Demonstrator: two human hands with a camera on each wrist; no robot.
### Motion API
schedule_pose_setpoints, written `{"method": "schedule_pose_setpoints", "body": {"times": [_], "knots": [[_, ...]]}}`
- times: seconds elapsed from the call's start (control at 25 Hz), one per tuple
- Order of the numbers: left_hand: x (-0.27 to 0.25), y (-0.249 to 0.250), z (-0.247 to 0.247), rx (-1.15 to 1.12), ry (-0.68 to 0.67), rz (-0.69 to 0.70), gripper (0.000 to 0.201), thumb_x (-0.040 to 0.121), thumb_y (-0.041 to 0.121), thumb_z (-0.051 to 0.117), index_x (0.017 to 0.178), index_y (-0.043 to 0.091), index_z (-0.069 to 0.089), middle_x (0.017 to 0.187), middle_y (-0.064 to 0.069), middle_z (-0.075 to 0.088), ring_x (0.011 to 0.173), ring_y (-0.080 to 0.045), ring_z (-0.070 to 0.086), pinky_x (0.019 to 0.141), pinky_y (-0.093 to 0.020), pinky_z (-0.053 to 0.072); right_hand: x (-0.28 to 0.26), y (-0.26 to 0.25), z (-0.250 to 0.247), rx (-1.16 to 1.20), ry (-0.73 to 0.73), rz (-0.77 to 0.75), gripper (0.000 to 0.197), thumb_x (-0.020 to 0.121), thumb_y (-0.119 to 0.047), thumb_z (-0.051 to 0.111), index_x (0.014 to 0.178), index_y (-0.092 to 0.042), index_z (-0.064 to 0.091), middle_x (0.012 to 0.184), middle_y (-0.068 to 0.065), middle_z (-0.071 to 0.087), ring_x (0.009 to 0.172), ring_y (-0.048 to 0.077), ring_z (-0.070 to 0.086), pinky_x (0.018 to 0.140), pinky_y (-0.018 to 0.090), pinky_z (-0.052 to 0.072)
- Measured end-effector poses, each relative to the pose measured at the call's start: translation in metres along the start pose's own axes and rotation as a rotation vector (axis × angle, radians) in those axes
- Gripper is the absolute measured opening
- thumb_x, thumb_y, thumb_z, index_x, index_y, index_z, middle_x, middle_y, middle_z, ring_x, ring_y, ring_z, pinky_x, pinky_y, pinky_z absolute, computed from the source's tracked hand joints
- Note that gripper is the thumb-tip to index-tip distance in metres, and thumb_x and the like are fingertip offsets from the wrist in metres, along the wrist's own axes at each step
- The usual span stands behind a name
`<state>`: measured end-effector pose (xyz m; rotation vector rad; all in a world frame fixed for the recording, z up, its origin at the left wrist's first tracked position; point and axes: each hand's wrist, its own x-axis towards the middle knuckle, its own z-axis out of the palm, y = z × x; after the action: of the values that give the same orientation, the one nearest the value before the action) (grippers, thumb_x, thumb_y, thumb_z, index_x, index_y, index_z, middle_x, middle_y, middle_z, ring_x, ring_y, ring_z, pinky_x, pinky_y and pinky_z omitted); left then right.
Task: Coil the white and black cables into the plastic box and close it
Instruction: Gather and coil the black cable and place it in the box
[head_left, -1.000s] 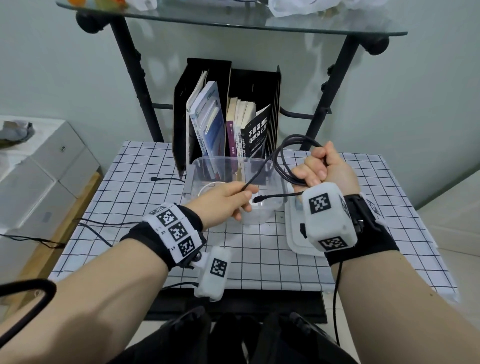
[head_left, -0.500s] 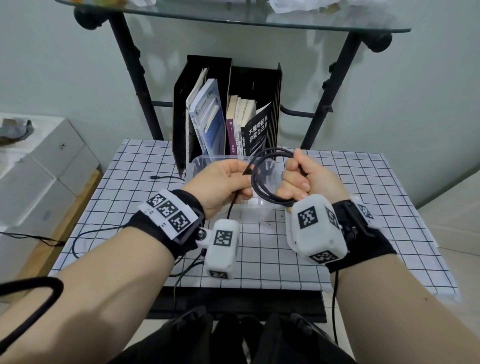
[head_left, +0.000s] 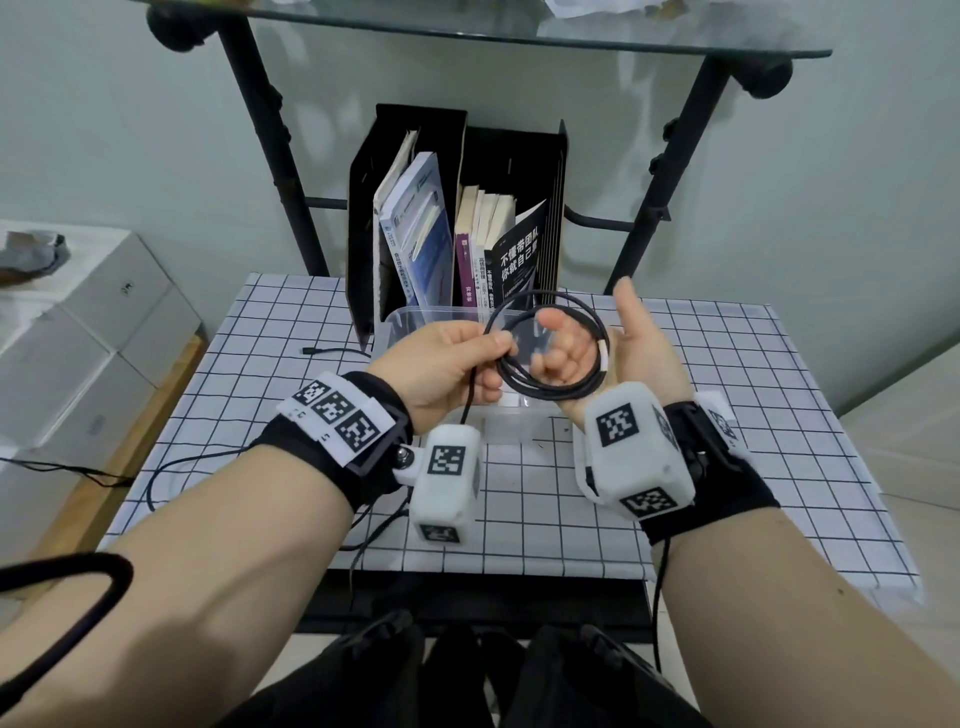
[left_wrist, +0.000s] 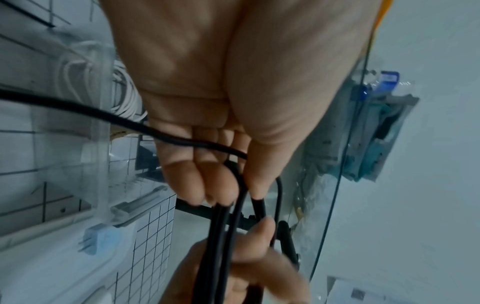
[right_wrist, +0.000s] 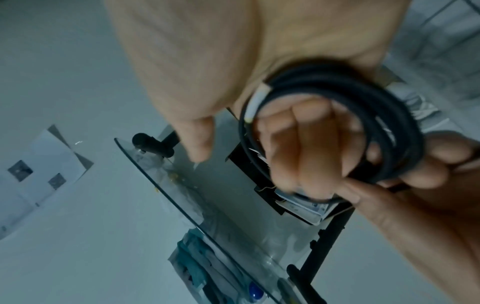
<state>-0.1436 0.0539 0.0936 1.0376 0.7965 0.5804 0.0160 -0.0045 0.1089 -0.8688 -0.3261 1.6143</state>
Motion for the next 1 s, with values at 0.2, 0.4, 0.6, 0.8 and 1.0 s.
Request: {"method": "schedule_pose_setpoints", "body": {"times": [0.2,0.4,0.6,0.8,1.0], "knots": [[0.002,0.003,-0.001,-0.178,0.056,-0.052,0.018,0.096,0.013,0.049,0.083,0.005,0.059,0.055,0.0,0.059,0.043,-0.003,0.052,0.052,-0.019,0.054,0.005,0.005,0.007,0.083,-0.022,-0.116,0.055,0.072,-0.052,0.059,0.081,0.002,0.065,0.075,0.013,0.072,0.074,0.025,0.071,0.078,0.037,0.059],[0.005,0.006,0.004,-0.398,0.173,-0.043,0.02,0.096,0.012,0.051,0.082,0.004,0.062,0.058,-0.002,0.065,0.045,-0.004,0.059,0.056,-0.02,0.057,0.007,0.018,0.011,-0.034,-0.063,-0.177,0.029,0.077,-0.027,0.062,0.097,-0.006,0.064,0.095,0.009,0.071,0.094,0.022,0.066,0.098,0.034,0.048],[0.009,0.002,0.003,-0.487,0.182,-0.063,0.016,0.096,0.014,0.052,0.093,0.004,0.064,0.068,-0.002,0.068,0.05,-0.004,0.061,0.054,-0.019,0.056,0.015,0.027,0.013,-0.048,-0.045,-0.207,0.018,0.097,-0.004,0.043,0.101,-0.007,0.061,0.091,0.005,0.073,0.087,0.016,0.069,0.084,0.026,0.055],[0.003,-0.006,0.004,-0.374,0.092,-0.128,0.024,0.098,0.021,0.048,0.109,0.009,0.064,0.081,-0.007,0.065,0.052,-0.006,0.062,0.054,-0.021,0.056,0.014,0.031,0.014,-0.093,0.069,-0.255,0.019,0.1,-0.016,0.042,0.101,-0.006,0.059,0.078,0.004,0.073,0.065,0.015,0.068,0.059,0.025,0.056],[-0.005,-0.014,0.0,-0.194,0.002,-0.224,0.037,0.096,0.032,0.049,0.119,0.004,0.055,0.064,-0.006,0.063,0.053,-0.014,0.049,0.055,-0.026,0.047,0.015,0.024,0.018,0.033,0.15,-0.297,0.02,0.101,-0.018,0.042,0.097,-0.005,0.056,0.053,0.002,0.058,0.053,0.017,0.063,0.055,0.03,0.056]]}}
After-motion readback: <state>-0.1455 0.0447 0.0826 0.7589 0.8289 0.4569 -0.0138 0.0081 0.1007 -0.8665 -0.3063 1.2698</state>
